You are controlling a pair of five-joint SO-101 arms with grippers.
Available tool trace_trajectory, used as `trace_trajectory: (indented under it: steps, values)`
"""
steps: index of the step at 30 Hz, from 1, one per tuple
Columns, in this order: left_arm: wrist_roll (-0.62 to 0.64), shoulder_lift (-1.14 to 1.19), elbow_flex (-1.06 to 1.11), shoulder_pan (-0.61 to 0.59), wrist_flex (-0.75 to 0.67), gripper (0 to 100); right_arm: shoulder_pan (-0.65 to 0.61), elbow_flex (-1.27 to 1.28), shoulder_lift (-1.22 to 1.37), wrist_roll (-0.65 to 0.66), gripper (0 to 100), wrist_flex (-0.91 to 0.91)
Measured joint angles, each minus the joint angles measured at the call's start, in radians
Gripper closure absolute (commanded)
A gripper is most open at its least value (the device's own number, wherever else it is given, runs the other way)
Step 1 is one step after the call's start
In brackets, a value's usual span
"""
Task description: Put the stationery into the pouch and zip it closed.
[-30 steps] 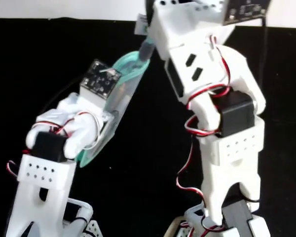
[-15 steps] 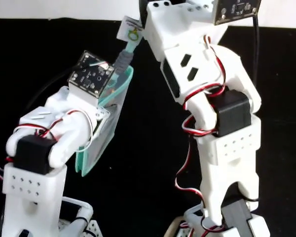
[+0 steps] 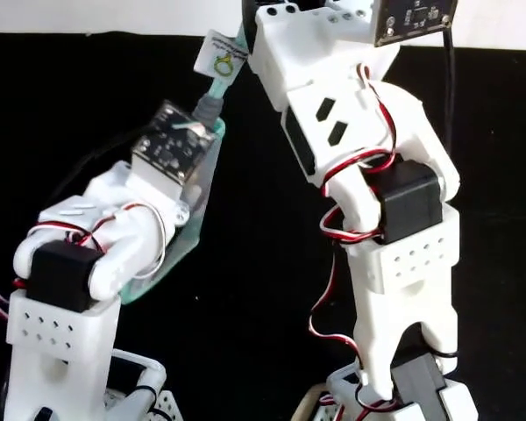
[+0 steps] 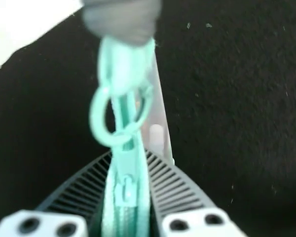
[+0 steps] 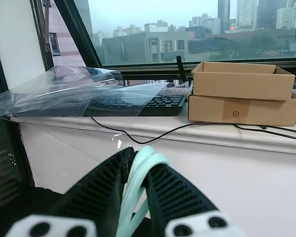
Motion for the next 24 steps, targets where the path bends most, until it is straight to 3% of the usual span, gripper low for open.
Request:
trace_trajectory:
  steps: [14,24]
  values:
    - [-0.014,-0.253,-0.026,-0.057,0.144,99,0.259,0.003,0.071,0.000,99.2,0.003]
    - [-0.014,-0.290,-0.104,-0.057,0.180,99,0.299,0.002,0.195,0.000,99.2,0.003]
